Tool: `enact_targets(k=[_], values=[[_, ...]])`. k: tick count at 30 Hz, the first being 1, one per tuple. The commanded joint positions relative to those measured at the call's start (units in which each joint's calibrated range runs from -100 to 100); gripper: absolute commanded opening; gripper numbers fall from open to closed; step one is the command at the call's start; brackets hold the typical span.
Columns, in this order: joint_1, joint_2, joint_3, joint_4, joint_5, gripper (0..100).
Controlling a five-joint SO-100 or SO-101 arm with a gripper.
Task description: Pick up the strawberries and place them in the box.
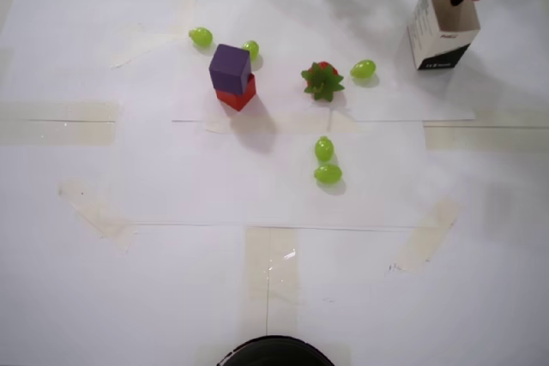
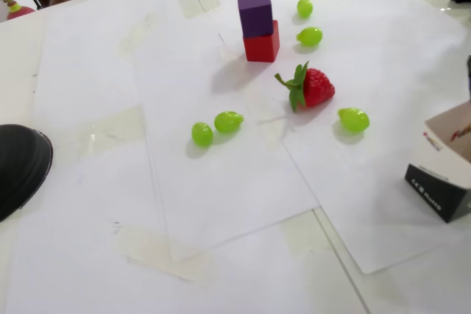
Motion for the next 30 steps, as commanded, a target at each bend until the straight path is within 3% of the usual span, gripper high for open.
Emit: enact_targets(k=[1, 14, 20, 30], values=[[0.9, -0.9, -3.6, 0.3, 0.1, 22], [0.7, -2.6, -3.0, 0.1, 0.2, 38], [5.4, -10.5, 1.7, -0.4, 0.3, 33], [23.4, -25.1, 16.1, -4.8, 2.0, 28]])
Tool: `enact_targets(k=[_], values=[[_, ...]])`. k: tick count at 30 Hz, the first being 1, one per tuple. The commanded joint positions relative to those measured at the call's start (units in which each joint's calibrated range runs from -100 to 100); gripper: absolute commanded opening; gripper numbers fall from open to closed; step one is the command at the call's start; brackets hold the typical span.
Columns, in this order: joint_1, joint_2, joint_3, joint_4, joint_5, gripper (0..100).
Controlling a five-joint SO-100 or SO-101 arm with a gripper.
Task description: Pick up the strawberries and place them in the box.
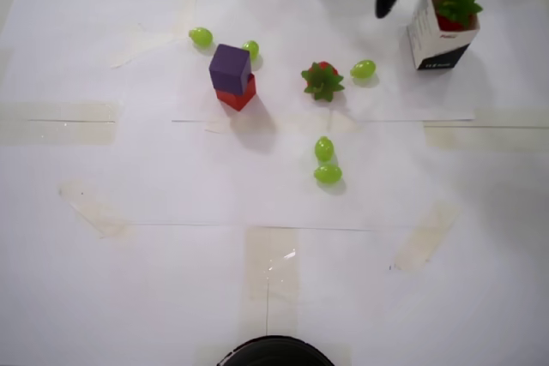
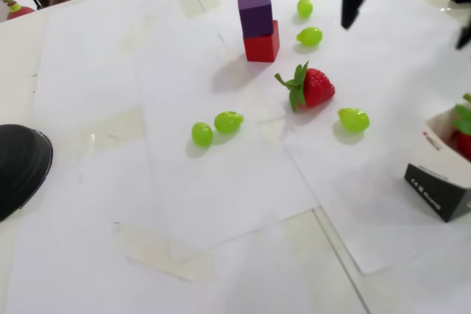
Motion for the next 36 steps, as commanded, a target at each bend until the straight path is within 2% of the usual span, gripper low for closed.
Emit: enact_targets(k=[1, 7, 11, 21, 36], values=[[9.1, -10.0, 5.8, -4.7, 1.4, 28], [14.4, -8.0, 14.4, -15.5, 2.2, 28], [15.3, -4.2, 15.3, -18.1, 2.1, 28], [13.3, 8.0, 7.4, -10.5, 2.2, 28], [11.3, 14.1, 7.0, -14.1, 1.2, 25]])
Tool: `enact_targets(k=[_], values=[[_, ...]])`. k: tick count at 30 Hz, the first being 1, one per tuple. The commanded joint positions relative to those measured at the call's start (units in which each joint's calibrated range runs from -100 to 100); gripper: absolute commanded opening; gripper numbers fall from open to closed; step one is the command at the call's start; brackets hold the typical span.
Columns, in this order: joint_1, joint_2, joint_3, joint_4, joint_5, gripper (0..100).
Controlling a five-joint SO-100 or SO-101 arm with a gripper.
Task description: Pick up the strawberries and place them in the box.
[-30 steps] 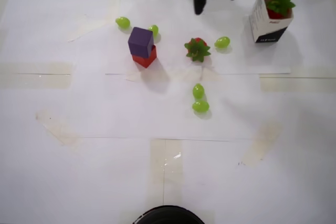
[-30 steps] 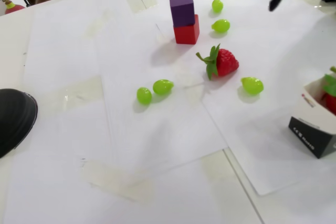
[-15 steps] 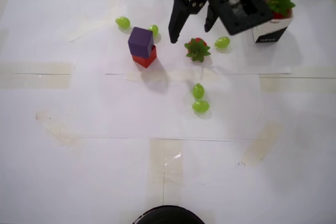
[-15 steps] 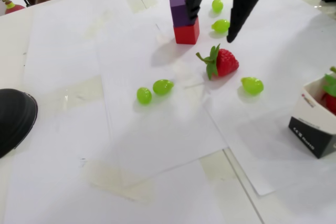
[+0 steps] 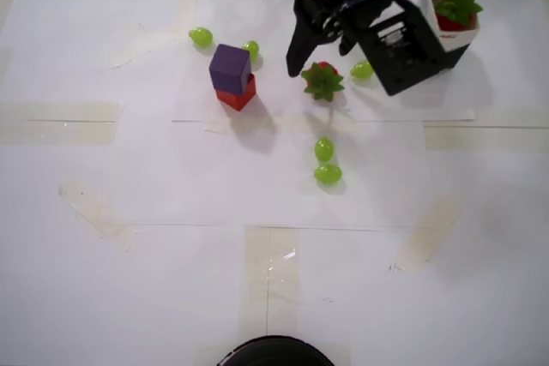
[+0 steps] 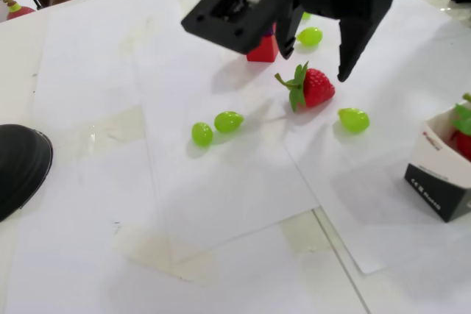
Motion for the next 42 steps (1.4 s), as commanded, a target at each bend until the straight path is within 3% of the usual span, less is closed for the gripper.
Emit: enact_targets(k=[1, 15, 42], values=[[-0.7, -0.4, -2.1, -2.5, -0.9, 25], [-1.0, -0.3, 4.8, -10.2, -1.4, 25], [-0.8, -3.0, 9.7, -12.5, -1.5, 20]])
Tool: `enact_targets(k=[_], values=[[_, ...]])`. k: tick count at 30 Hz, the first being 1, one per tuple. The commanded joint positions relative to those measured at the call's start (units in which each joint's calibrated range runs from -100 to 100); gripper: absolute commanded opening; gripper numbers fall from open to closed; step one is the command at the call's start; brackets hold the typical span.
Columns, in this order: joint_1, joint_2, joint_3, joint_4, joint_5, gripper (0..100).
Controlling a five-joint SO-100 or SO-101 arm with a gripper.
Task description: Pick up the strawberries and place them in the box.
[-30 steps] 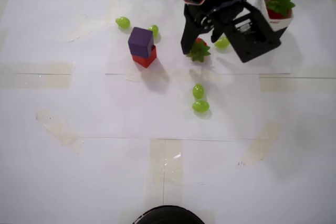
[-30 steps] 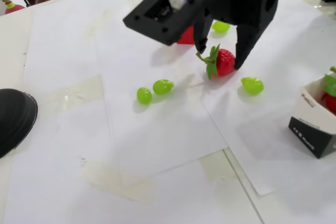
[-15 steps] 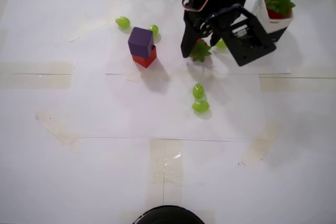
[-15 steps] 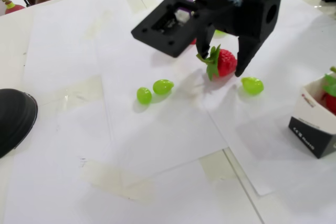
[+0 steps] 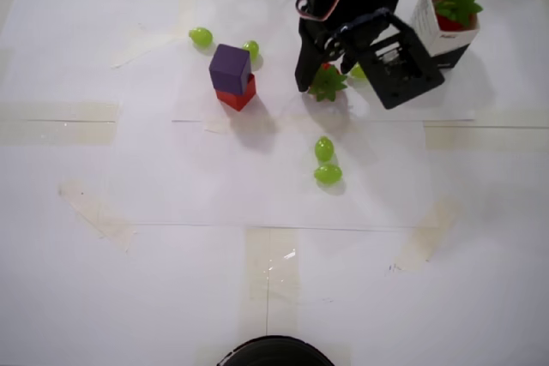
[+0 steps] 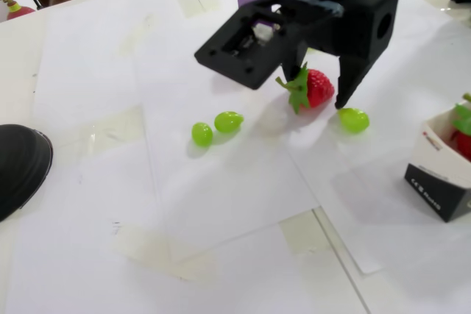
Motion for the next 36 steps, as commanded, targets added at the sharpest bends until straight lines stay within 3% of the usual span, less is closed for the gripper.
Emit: enact_targets(k=[1, 18, 24, 31, 36], values=[[0.1, -3.9, 0.3, -1.1, -0.6, 20], [-0.2, -6.0, -0.4, -3.4, 0.6, 16], [0.1, -8.7, -9.4, 7.8, 2.3, 16], [-1.0, -11.7, -29.4, 29.6, 4.1, 16], [-7.5, -14.0, -34.7, 35.1, 1.9, 16]])
